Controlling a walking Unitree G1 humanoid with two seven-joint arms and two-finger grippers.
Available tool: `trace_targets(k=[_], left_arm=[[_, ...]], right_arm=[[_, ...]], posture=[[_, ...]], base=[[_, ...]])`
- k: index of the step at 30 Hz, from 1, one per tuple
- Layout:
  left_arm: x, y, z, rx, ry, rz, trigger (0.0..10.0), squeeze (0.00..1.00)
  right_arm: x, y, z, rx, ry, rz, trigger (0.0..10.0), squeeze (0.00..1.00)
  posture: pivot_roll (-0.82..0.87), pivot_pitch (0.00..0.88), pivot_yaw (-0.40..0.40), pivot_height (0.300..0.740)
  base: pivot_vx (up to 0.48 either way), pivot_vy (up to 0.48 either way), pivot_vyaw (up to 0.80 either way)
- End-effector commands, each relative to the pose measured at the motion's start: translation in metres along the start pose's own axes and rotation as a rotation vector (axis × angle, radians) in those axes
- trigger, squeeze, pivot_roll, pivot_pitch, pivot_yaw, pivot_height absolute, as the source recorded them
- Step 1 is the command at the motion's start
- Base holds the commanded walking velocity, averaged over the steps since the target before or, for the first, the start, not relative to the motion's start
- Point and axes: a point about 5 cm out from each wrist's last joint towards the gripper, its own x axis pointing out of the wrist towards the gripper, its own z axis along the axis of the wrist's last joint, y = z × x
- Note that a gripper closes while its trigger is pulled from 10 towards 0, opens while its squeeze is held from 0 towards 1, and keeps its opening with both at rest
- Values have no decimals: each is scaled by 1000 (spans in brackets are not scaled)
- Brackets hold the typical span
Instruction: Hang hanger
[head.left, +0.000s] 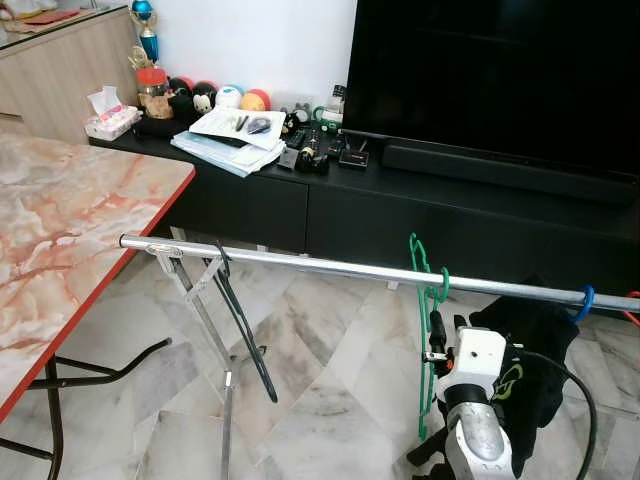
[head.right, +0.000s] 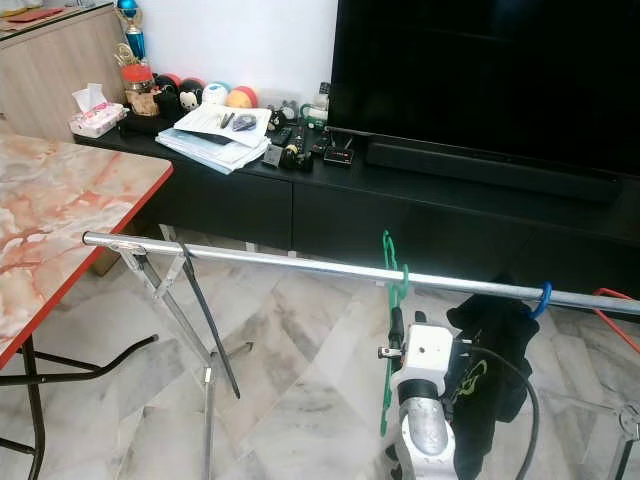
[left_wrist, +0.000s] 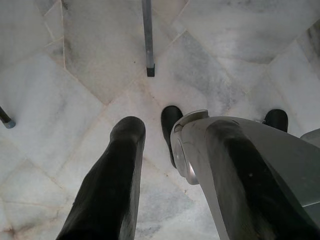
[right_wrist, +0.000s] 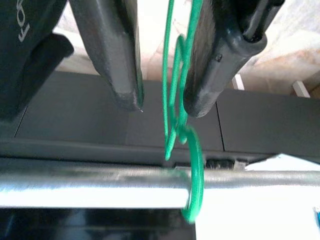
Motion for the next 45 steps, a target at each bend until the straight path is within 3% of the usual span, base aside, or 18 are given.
trace_targets(k=[1, 12, 30, 36, 40, 45], left_arm=[[-2, -3, -9, 15, 30, -17, 10000, 0], [-3, 1, -9, 21, 28, -7, 10000, 0], [-3, 0, -9, 22, 30, -12, 10000, 0], [-3, 0, -10, 28, 31, -14, 10000, 0], [-3, 1, -10, 34, 35, -15, 10000, 0], [-4, 2, -10, 38, 36, -14, 10000, 0]], right_arm=[[-2, -3, 5, 5, -24, -12, 10000, 0], [-16, 2, 3, 36, -12, -21, 10000, 0], [-14, 1, -1, 31, 23, -27, 10000, 0], [-14, -5, -11, 92, 74, -75, 10000, 0], [-16, -11, -19, 179, 113, -136, 10000, 0], [-16, -10, -20, 188, 121, -134, 10000, 0]], posture=[[69, 67, -50, 740], [78, 70, -49, 740], [75, 61, -45, 740], [79, 51, -41, 740], [76, 45, -30, 740], [73, 44, -25, 740]], base=[[0, 0, 0], [0, 0, 0], [0, 0, 0], [0, 0, 0], [0, 0, 0], [0, 0, 0]])
